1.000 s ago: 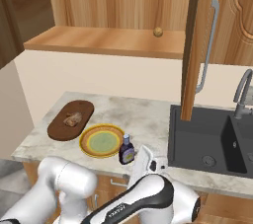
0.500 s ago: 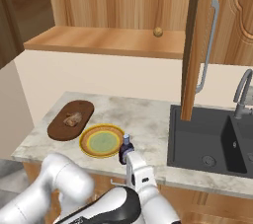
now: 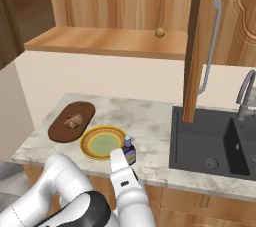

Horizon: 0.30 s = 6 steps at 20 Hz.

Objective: Pick the chicken drumstick from the plate and place it on the cutting board. Then pick the condiment bottle from the cabinet and place it next to the cutting board.

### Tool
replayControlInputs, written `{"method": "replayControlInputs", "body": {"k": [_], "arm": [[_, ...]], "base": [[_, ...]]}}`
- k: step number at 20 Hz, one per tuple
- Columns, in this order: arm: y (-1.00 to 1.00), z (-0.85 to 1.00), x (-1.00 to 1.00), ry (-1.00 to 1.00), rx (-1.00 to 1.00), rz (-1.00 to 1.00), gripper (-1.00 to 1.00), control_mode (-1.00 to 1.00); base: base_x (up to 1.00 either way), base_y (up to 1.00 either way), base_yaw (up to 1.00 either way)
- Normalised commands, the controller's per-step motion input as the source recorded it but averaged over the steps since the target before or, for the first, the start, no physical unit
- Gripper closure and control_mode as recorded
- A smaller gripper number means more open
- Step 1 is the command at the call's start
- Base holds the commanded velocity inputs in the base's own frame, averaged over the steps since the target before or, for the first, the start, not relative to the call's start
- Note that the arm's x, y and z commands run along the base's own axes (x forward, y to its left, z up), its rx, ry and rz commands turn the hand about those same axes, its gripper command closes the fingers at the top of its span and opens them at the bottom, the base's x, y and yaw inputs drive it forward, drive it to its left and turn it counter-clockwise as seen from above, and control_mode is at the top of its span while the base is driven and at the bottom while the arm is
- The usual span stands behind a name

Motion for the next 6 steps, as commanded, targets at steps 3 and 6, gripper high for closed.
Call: {"method": "replayControlInputs", "body": {"k": [3,6], "arm": [[-0.01,0.56,-0.26,-0.26,-0.21,-0.04,-1.0,-1.0],[-0.07,0.56,-0.3,-0.21,-0.15,0.0,-1.0,-1.0]], "base": [[0.0,0.0,0.0],[0.0,0.0,0.0]]}}
